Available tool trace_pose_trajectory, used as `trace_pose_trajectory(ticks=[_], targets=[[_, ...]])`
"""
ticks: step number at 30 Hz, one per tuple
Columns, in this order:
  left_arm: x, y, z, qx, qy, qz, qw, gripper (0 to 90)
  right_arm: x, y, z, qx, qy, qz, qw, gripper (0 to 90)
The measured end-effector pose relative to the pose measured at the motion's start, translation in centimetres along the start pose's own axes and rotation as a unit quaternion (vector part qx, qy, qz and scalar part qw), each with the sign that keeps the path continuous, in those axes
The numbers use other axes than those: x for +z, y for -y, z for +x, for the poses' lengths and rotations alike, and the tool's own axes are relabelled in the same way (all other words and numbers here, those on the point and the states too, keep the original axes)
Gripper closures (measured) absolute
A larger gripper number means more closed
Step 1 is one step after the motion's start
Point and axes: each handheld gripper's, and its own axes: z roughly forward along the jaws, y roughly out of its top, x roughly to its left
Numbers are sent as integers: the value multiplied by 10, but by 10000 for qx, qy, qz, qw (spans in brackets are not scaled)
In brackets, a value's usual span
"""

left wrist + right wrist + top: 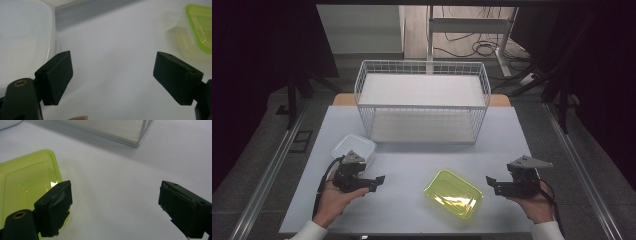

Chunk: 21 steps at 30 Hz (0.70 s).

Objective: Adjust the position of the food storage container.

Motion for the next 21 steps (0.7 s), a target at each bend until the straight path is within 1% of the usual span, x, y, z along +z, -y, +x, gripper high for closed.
trace_pose_trajectory(ticks=[2,6,12,15,18,21], targets=[[0,-1,-1,26,-9,-7,10000,156,1,2,-2,0,-22,76,10000,120],[-1,-2,-2,32,25,-25,10000,155,-4,3,-6,93,-85,27,9999,139],[0,0,0,45,43,26,10000,155,-4,1,-6,96,-30,88,9999,144],[-1,2,1,7,76,64,10000,158,-3,1,-3,105,-5,166,9998,156],[-3,2,3,-127,71,58,9999,159,-2,0,-2,71,6,286,9996,167],[-4,2,5,-160,54,72,9998,159,-2,0,-2,94,-1,352,9993,172]])
